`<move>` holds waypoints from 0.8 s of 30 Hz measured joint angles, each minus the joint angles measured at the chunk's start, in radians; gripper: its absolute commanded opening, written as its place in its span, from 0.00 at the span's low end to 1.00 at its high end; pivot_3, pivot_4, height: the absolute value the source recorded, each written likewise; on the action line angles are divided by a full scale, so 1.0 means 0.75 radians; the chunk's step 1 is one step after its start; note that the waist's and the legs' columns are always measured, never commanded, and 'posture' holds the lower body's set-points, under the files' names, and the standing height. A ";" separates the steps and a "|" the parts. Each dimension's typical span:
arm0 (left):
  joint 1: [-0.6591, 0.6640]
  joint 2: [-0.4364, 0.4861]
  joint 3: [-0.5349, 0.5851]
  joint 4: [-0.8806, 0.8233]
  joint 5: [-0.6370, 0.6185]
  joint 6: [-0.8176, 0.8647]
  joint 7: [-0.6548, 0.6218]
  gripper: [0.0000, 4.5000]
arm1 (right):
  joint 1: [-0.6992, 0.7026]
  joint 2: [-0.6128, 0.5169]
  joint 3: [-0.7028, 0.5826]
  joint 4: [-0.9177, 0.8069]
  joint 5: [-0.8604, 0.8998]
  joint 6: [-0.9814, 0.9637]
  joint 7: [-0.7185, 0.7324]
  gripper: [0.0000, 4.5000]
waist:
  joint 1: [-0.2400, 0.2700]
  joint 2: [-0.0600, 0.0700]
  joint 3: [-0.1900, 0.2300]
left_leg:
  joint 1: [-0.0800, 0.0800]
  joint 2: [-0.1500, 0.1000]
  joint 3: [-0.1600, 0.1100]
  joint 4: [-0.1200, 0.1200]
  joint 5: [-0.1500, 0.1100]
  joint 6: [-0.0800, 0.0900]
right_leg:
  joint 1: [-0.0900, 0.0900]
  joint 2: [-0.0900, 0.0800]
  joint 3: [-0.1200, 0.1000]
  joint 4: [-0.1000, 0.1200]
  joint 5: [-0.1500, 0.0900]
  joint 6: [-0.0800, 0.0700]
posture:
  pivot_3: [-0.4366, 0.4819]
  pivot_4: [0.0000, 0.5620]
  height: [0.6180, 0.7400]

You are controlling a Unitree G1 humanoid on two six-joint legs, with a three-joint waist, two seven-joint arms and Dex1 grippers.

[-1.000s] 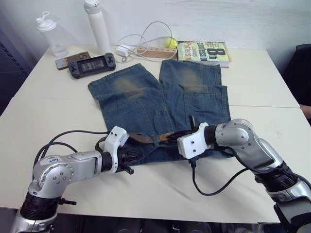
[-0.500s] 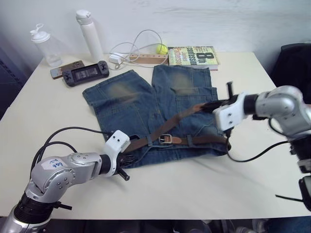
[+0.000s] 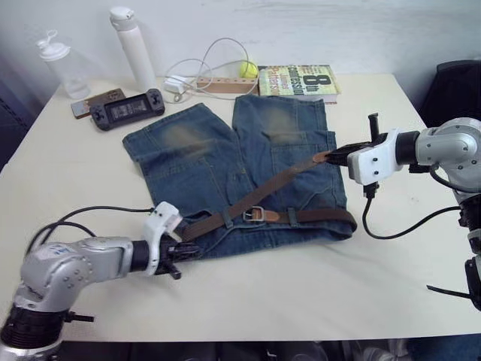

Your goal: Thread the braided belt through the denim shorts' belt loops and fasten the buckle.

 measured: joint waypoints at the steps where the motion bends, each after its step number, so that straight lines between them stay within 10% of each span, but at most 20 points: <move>1: 0.002 0.049 0.046 -0.003 -0.030 -0.001 -0.075 0.59 | 0.017 0.000 -0.002 -0.034 0.005 0.028 0.002 0.00 | 0.000 0.001 0.000 | -0.004 0.000 -0.002 0.003 0.000 0.000 | -0.002 0.000 -0.002 0.000 0.000 0.000 | 0.48 0.27 0.96; 5: -0.025 0.137 0.132 0.003 -0.027 -0.084 -0.226 0.99 | 0.088 -0.001 -0.038 -0.170 0.032 0.129 0.003 0.00 | 0.012 0.001 0.003 | -0.009 -0.002 -0.003 0.005 -0.001 0.002 | -0.005 -0.002 -0.004 0.000 0.000 0.001 | 0.48 0.27 0.96; 12: -0.432 -0.143 0.078 0.040 -0.055 -0.161 -0.065 0.99 | 0.169 -0.007 -0.092 -0.371 0.112 0.399 0.035 0.00 | 0.041 0.001 0.004 | -0.009 -0.002 -0.006 0.008 -0.001 0.003 | -0.001 -0.002 -0.007 0.001 0.001 0.002 | 0.48 0.27 0.96; 17: -0.618 -0.538 -0.189 0.054 0.178 -0.290 0.234 0.99 | 0.192 0.016 -0.113 -0.568 0.160 0.664 0.041 0.00 | 0.033 -0.005 0.007 | -0.011 -0.002 -0.003 0.008 -0.002 0.004 | -0.001 0.000 -0.008 0.003 0.003 0.005 | 0.48 0.27 0.96; 24: -0.621 -0.617 -0.561 0.132 0.663 -0.494 0.357 0.99 | 0.228 0.027 -0.156 -0.721 0.201 0.889 0.014 0.00 | 0.035 -0.007 0.009 | -0.011 -0.002 -0.003 0.009 -0.001 0.004 | -0.001 0.000 -0.007 0.004 0.003 0.005 | 0.48 0.27 0.96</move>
